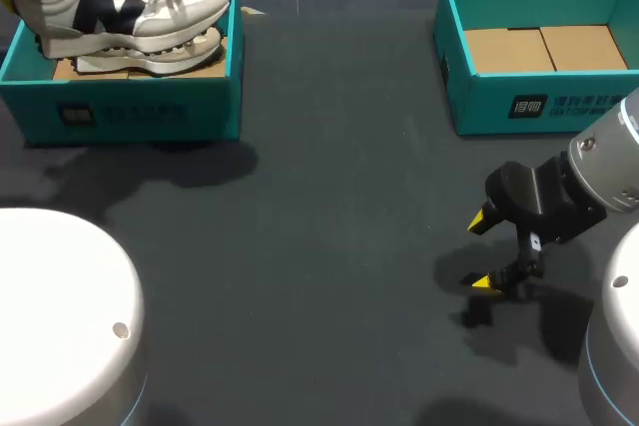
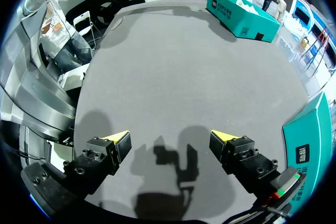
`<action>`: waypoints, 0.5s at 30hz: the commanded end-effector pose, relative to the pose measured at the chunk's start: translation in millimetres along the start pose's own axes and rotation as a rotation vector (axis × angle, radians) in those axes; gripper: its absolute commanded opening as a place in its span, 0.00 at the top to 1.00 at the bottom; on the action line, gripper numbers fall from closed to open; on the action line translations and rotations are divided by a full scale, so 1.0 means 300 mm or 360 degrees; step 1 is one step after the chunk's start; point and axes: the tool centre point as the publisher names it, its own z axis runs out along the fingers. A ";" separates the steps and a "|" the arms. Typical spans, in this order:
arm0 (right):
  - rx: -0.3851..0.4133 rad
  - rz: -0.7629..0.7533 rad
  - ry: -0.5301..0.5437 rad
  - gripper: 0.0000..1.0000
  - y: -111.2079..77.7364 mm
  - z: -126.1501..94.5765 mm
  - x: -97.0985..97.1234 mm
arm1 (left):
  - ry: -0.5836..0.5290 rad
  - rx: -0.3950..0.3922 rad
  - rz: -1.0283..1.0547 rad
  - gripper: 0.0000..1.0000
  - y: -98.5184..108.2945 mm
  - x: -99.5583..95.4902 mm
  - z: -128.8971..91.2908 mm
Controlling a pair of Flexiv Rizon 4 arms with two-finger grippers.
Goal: Take the shoe out of the shoebox, open the shoe tongue, remove and reinsert the insole, then place the shoe into the shoebox
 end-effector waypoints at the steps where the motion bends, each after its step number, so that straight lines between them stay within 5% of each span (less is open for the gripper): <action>1: 0.0004 0.0001 -0.0004 0.00 0.001 -0.001 0.006 | -0.0002 -0.0028 0.0000 1.00 -0.011 0.004 -0.003; 5: 0.0004 0.0001 -0.0004 0.00 0.001 -0.001 0.006 | -0.0002 -0.0028 0.0000 1.00 -0.011 0.004 -0.003; 15: 0.0004 0.0001 -0.0004 0.00 0.001 -0.001 0.006 | 0.0016 -0.0085 0.0027 1.00 -0.278 -0.175 -0.031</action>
